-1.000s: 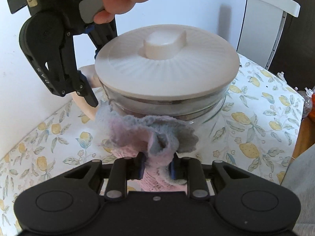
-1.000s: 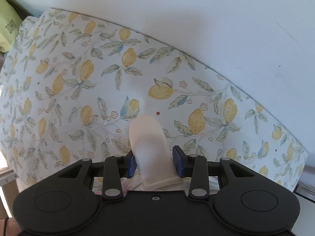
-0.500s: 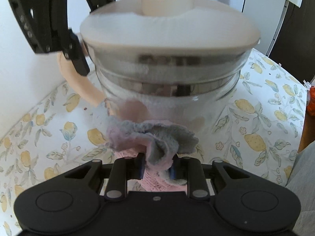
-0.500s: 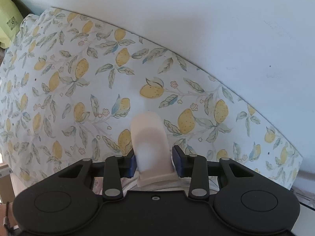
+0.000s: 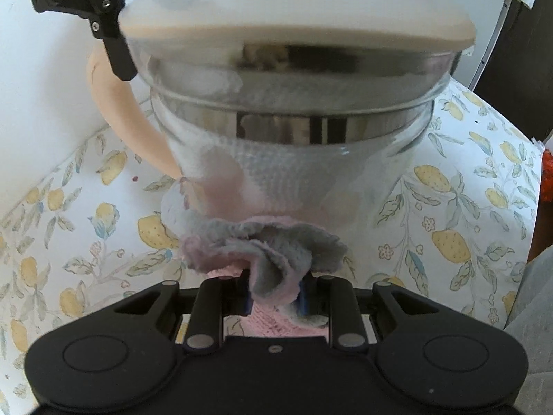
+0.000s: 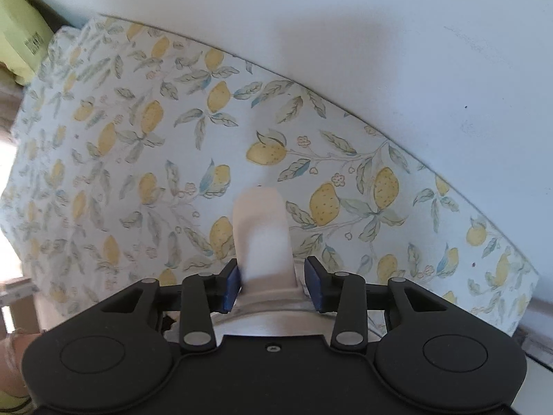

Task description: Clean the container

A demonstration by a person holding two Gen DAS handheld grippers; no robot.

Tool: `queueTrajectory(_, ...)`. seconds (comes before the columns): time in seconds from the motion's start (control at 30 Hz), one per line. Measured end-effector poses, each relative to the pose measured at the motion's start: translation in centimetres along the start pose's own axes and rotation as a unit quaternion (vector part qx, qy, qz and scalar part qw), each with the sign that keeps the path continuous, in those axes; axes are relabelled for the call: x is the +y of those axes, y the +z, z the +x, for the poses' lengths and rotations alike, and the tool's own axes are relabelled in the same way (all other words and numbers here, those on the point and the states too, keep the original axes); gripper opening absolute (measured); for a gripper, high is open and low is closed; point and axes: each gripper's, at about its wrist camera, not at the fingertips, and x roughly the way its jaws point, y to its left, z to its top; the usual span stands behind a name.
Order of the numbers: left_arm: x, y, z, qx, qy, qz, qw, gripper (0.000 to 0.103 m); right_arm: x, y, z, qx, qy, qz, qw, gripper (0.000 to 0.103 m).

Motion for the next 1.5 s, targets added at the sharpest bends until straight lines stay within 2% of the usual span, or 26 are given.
queueTrajectory(0.2,-0.4,0.9,-2.0,-0.01,0.018,0.012,0.9997,0.022,0.3,0.0,-0.9,-0.005,0.001,-0.03,1.0,0.047)
queueTrajectory(0.27,-0.6,1.2,-2.9,-0.014,0.02,0.012,0.9996,0.023,0.4,0.3,-0.7,-0.006,-0.008,-0.042,0.999,0.058)
queueTrajectory(0.3,-0.7,1.3,-3.3,-0.016,0.021,0.012,0.9996,0.023,0.5,0.3,-0.6,-0.016,-0.013,-0.045,0.999,0.068)
queueTrajectory(0.33,-0.8,1.5,-3.7,-0.018,0.022,0.012,0.9995,0.023,0.4,0.4,-0.5,-0.022,-0.012,-0.041,0.999,0.07)
queueTrajectory(0.5,-0.9,2.1,-5.0,-0.022,0.025,0.016,0.9993,0.023,0.1,0.5,0.0,-0.039,0.001,-0.01,0.999,0.07)
queueTrajectory(0.6,-1.1,2.4,-5.3,-0.021,0.029,0.023,0.9991,0.023,0.0,0.5,0.0,-0.036,0.005,-0.007,0.999,0.069)
queueTrajectory(0.67,-1.2,2.5,-5.5,-0.021,0.03,0.027,0.999,0.023,0.0,0.5,0.1,-0.034,0.008,-0.005,0.999,0.061)
queueTrajectory(0.7,-1.3,2.6,-5.6,-0.022,0.029,0.027,0.999,0.023,0.0,0.5,0.1,-0.033,0.009,-0.005,0.999,0.051)
queueTrajectory(0.73,-1.2,2.6,-5.7,-0.023,0.028,0.026,0.999,0.023,0.0,0.5,0.1,-0.032,0.01,-0.004,0.999,0.046)
queueTrajectory(0.87,-1.1,2.6,-5.7,-0.024,0.025,0.025,0.9991,0.023,0.0,0.4,0.2,-0.029,0.015,0.0,0.999,0.038)
queueTrajectory(1.3,-0.5,1.3,-3.2,-0.021,0.006,0.027,0.9994,0.023,-0.6,0.2,0.6,-0.035,0.015,0.019,0.999,0.038)
queueTrajectory(1.5,-0.5,0.6,-1.2,-0.022,-0.005,0.04,0.999,0.023,-3.4,0.6,0.8,-0.024,0.029,0.082,0.996,0.038)
